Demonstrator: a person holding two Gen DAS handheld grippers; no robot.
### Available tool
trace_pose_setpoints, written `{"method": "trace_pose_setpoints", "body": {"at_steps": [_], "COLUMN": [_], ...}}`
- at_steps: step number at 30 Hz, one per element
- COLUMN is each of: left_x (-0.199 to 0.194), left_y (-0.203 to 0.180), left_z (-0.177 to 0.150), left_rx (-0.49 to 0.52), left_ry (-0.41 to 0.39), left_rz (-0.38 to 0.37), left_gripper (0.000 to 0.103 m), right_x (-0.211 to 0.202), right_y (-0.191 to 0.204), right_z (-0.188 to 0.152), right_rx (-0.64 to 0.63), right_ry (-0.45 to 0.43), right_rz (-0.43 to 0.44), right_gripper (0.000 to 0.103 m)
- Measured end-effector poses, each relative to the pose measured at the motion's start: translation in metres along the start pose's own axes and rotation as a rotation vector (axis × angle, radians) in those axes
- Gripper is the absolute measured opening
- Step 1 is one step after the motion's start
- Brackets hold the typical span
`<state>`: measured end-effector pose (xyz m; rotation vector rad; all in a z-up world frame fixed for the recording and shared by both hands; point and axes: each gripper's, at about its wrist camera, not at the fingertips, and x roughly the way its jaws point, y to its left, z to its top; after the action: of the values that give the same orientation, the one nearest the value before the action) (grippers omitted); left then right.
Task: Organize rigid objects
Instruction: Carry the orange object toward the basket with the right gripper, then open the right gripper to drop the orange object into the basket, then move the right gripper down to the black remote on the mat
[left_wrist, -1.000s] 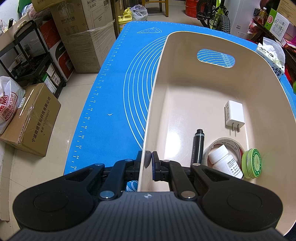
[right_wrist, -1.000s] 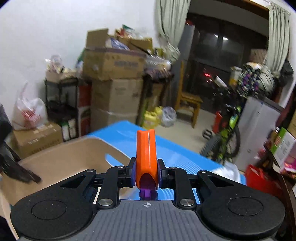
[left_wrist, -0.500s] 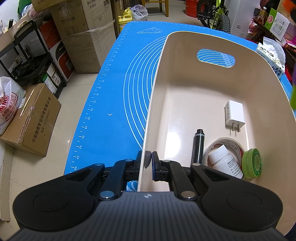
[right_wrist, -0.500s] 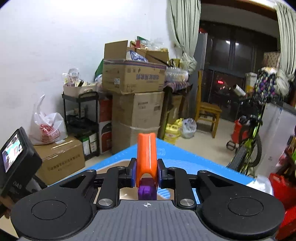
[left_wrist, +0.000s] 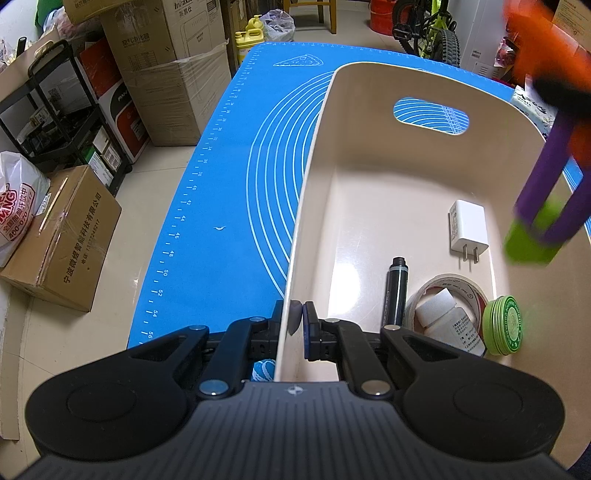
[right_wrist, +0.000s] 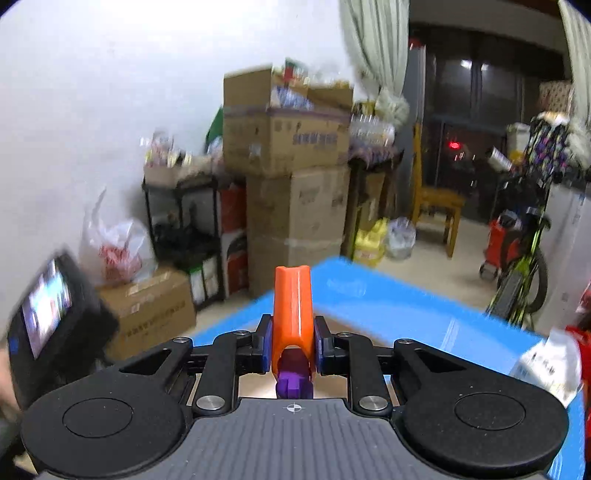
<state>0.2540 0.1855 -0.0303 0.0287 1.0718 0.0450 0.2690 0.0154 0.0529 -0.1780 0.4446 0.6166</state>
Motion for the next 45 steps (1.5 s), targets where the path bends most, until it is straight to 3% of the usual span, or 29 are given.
{"method": "trace_pose_setpoints", "body": {"at_steps": [11, 18, 28, 37, 45], "left_x": [0.000, 0.000, 0.000, 0.000, 0.000], "left_y": [0.000, -0.001, 0.000, 0.000, 0.000], "left_z": [0.000, 0.000, 0.000, 0.000, 0.000], "left_rx": [0.000, 0.001, 0.000, 0.000, 0.000], "left_ry": [0.000, -0.001, 0.000, 0.000, -0.001], "left_rz": [0.002, 0.002, 0.002, 0.001, 0.001], "left_gripper": [0.010, 0.010, 0.010, 0.010, 0.010], "right_x": [0.045, 0.058, 0.036, 0.004, -0.018], "right_y": [0.011, 0.021, 0.017, -0.014, -0.046], "right_z": [-0.056, -0.073, -0.057, -0.034, -0.042], "right_rx": [-0.043, -0.088, -0.039, 0.036, 0.097], "right_ry": [0.337, 0.488, 0.407, 0.294, 0.259], "right_rz": [0.054, 0.050, 0.032, -0.037, -0.132], "right_gripper": [0.031, 0.035, 0.074, 0.078, 0.079]}}
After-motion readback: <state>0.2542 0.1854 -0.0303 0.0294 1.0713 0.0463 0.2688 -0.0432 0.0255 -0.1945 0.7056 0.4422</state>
